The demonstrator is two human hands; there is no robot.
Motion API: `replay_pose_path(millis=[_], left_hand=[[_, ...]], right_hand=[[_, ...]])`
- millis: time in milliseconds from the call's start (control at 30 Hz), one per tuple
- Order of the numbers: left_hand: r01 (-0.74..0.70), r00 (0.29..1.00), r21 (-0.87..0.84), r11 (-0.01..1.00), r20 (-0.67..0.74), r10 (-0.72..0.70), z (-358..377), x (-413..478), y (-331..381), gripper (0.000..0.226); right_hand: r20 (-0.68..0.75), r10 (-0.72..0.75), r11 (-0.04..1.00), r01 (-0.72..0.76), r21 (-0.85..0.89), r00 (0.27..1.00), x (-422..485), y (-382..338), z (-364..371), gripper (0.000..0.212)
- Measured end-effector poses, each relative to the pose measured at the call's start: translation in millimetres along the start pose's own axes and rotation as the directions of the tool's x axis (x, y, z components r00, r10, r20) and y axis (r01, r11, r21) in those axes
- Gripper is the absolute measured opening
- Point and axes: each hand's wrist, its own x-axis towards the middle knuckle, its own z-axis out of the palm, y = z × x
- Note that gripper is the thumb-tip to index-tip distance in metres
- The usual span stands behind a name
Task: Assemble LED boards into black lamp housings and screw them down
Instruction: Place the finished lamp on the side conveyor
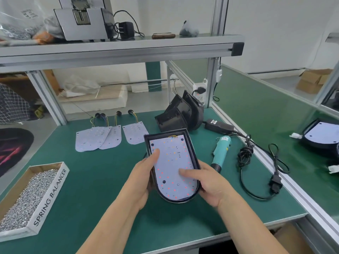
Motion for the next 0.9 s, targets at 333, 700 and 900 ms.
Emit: replay_pose_path(millis=[333, 700, 900], left_hand=[[-0.173, 0.927, 0.386, 0.906, -0.247, 0.282, 7, 42, -30, 0.03], [-0.176, 0.894, 0.582, 0.794, -0.243, 0.376, -19, 90, -75, 0.013], [-0.148, 0.909, 0.495, 0.856, -0.272, 0.315, -16, 98, -81, 0.013]], right_hand=[[-0.319, -0.263, 0.954, 0.294, 0.053, 0.911, -41, -36, -73, 0.031], [-0.686, -0.435, 0.849, 0.518, -0.099, 0.583, -112, -61, -184, 0.027], [-0.894, -0.39, 0.802, 0.557, -0.214, 0.219, -128, -50, -252, 0.016]])
